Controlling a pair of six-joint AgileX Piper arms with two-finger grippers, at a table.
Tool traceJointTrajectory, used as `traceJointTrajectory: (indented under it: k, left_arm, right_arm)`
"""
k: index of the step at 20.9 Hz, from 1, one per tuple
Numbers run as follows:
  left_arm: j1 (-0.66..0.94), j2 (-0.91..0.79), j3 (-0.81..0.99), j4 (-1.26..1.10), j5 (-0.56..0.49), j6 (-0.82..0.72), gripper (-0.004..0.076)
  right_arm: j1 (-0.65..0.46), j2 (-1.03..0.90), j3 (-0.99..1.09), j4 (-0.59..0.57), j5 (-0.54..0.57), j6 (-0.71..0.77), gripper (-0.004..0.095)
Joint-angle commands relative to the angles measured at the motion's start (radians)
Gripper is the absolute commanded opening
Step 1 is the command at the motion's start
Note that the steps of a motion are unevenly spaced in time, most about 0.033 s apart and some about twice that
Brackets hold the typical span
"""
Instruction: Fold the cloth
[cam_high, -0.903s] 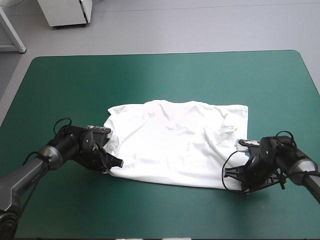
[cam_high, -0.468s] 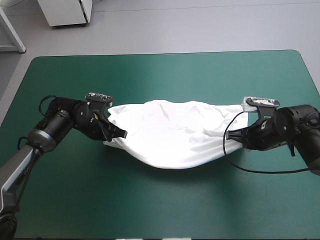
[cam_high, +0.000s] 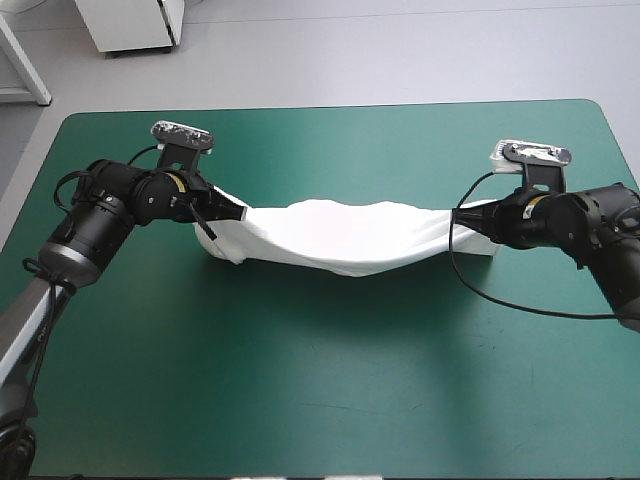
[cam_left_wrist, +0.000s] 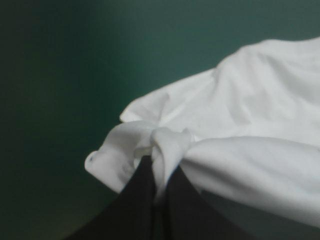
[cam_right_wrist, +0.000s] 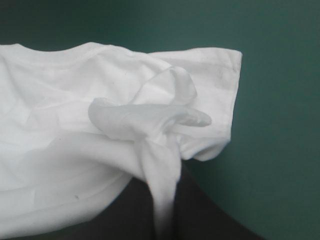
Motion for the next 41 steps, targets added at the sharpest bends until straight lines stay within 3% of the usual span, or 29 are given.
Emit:
traceJointTrajectory:
  k: [1,4,11,19,27,28,29,31,32,33,34,35,36,41]
  left_arm:
    - [-0.005,0.014,-0.062,0.077,-0.107,-0.045,-0.0009]
    - [-0.005,0.099,-0.124,0.122,-0.113,-0.06,-0.0009]
    - [-0.005,0.301,-0.282,0.177,-0.137,-0.091,-0.0009]
    - [0.035,0.506,-0.318,0.16,-0.165,-0.141,-0.0009]
    - [0.035,0.563,-0.318,0.127,-0.278,-0.157,-0.0009]
    - [0.035,0.563,-0.318,0.117,-0.288,-0.152,-0.0001]
    - [0.035,0.563,-0.318,0.117,-0.289,-0.149,0.0013]
    - [0.035,0.561,-0.324,0.085,-0.215,-0.119,0.01]
    - [0.035,0.561,-0.34,0.026,-0.133,-0.056,0.0201]
    - [0.035,0.561,-0.344,0.012,-0.111,-0.036,0.0249]
    - [0.035,0.561,-0.359,-0.01,-0.052,0.01,0.0372]
    - [0.035,0.561,-0.385,-0.013,0.002,0.025,0.047]
    - [0.035,0.561,-0.403,-0.012,0.03,0.025,0.0498]
    - [0.035,0.534,-0.605,-0.005,0.188,0.084,0.051]
  right_arm:
    - [0.001,0.02,-0.033,-0.031,-0.138,0.003,-0.0015]
    - [0.001,0.076,-0.045,-0.049,-0.223,0.039,-0.0015]
    - [-0.013,0.273,-0.186,-0.155,-0.223,0.082,-0.0015]
    - [-0.087,0.543,-0.325,-0.083,-0.151,0.048,-0.0015]
    - [-0.091,0.61,-0.329,0.006,-0.148,-0.032,-0.0009]
    - [-0.091,0.611,-0.333,0.016,-0.13,-0.047,0.0044]
    - [-0.091,0.611,-0.339,0.021,-0.119,-0.057,0.0087]
    - [-0.091,0.611,-0.372,0.033,-0.085,-0.062,0.0318]
    - [-0.091,0.611,-0.401,0.047,-0.066,-0.062,0.0493]
    - [-0.091,0.611,-0.415,0.055,-0.057,-0.064,0.055]
    - [-0.091,0.611,-0.458,0.057,-0.022,-0.066,0.0629]
    - [-0.091,0.611,-0.495,0.052,0.018,-0.066,0.0625]
    - [-0.091,0.611,-0.516,0.048,0.034,-0.066,0.0618]
    - [-0.091,0.6,-0.59,0.04,0.17,-0.102,0.0496]
